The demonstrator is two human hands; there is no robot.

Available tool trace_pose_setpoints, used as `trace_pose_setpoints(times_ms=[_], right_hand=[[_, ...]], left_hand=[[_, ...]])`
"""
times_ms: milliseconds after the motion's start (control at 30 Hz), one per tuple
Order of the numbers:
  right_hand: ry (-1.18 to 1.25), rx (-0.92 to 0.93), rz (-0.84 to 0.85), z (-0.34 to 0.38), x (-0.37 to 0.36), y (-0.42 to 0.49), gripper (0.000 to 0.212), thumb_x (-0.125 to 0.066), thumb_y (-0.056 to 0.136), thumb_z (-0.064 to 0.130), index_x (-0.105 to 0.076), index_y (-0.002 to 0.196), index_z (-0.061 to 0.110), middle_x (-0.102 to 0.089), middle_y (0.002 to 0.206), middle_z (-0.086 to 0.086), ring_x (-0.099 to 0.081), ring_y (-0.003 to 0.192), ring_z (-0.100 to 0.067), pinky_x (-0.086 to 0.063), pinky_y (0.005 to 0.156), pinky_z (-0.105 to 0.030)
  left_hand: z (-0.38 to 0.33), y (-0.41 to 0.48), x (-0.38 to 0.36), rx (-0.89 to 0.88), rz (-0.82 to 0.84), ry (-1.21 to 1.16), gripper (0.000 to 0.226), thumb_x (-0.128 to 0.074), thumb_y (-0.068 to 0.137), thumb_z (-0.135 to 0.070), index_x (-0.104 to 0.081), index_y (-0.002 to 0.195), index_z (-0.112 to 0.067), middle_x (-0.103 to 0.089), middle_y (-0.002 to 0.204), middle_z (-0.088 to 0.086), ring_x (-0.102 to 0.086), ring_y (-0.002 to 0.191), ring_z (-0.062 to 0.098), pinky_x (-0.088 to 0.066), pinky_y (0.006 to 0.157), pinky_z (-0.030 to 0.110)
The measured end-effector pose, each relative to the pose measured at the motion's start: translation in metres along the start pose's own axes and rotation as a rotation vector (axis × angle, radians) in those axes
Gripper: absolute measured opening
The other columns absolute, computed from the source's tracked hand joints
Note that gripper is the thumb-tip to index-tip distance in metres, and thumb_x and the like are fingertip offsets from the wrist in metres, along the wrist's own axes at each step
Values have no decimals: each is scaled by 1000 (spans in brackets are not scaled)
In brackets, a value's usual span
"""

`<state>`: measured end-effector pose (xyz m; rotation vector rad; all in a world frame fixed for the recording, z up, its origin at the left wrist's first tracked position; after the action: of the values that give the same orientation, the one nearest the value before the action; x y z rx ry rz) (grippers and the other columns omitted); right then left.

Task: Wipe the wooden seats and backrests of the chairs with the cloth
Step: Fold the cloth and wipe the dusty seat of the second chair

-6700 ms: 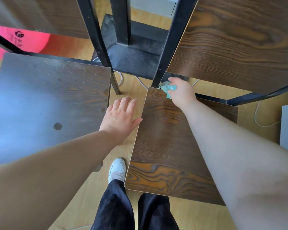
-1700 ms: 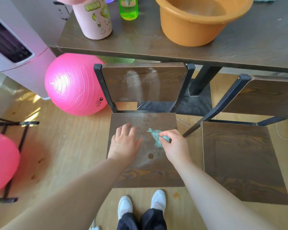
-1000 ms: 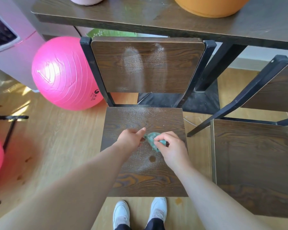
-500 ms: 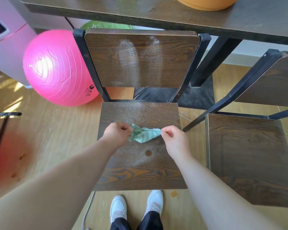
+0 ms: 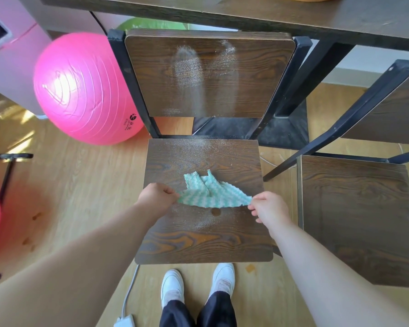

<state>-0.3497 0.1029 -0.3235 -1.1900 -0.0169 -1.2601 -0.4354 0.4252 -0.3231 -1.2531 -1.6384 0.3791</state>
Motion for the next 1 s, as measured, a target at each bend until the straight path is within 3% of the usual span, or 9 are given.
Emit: trace_pose_setpoints(times_ms=[67, 167, 300, 467, 600, 667, 800, 900, 1000], right_hand=[[-40, -37, 50, -4, -10, -3, 10, -55, 92, 13, -63, 91, 18, -69, 88, -4, -66, 80, -20, -60, 71, -35], [-90, -16, 82, 4, -20, -4, 13, -54, 90, 11, -65, 89, 17, -69, 89, -7, -67, 78, -24, -61, 72, -40], [-141, 20, 133, 21, -32, -1, 16, -52, 90, 6, -67, 88, 8, -70, 89, -12, -69, 81, -28, -61, 72, -42], [-38, 53, 164, 33, -31, -5, 27, -44, 94, 2, -65, 103, 18, -69, 89, -12, -68, 73, -23, -53, 49, -21], [-11, 120, 189, 36, -18, -6, 26, -50, 93, 0, -70, 109, 8, -71, 96, -11, -67, 76, -15, -45, 48, -7], [-33, 171, 182, 41, -10, -10, 26, -53, 93, 0, -70, 109, 11, -72, 98, -7, -68, 78, -11, -47, 52, -7], [-82, 265, 123, 57, 11, -24, 19, -59, 93, 10, -71, 102, 21, -71, 90, 6, -67, 75, -7, -45, 54, -10], [-159, 341, 82, 71, 28, -41, 12, -63, 92, 21, -71, 96, 29, -69, 89, 12, -67, 70, -6, -45, 56, -14], [-224, 421, 19, 84, 44, -61, 12, -63, 92, 24, -73, 88, 30, -66, 91, 15, -66, 76, -9, -56, 69, -28]], left_hand=[[12, -3, -5, 33, 15, -13, 17, -69, 85, -21, -70, 79, -6, -71, 81, 15, -58, 67, 23, -48, 63, 28], [23, -6, -9, 71, 25, -32, 16, -68, 86, -19, -68, 74, -9, -65, 71, 9, -51, 60, 21, -42, 58, 25], [32, -6, -9, 104, 19, -116, 12, -67, 87, -18, -66, 76, -15, -68, 78, 9, -50, 57, 17, -43, 57, 23], [34, -5, -8, 105, 7, -203, 12, -66, 86, -16, -61, 91, -26, -69, 86, 7, -57, 59, 13, -42, 49, 20], [27, -7, 2, 45, 13, -207, 13, -63, 87, -12, -69, 85, -24, -68, 73, 1, -58, 56, 10, -45, 56, 21], [25, -7, 6, 33, 24, -224, 15, -64, 86, -10, -72, 81, -22, -68, 75, 3, -59, 65, 13, -48, 62, 24], [18, -16, 17, 24, 58, -287, 12, -67, 86, -7, -73, 83, -17, -68, 77, 6, -61, 66, 12, -51, 57, 15], [6, -32, 31, -10, 74, -321, 7, -73, 84, -17, -75, 82, -10, -70, 78, 14, -59, 70, 16, -53, 69, 26], [-3, -53, 42, -2, 107, -348, 16, -73, 83, -22, -74, 82, -6, -72, 83, 15, -58, 68, 17, -50, 61, 26]])
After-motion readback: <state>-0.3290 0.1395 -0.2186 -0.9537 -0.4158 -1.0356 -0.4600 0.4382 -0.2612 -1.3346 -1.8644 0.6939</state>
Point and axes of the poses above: each hand's wrist, its own y-axis towards the middle knuckle, its own x-axis out of the back of the hand, z = x × y, the point moved 10 cm from there along y, towards the middle knuckle
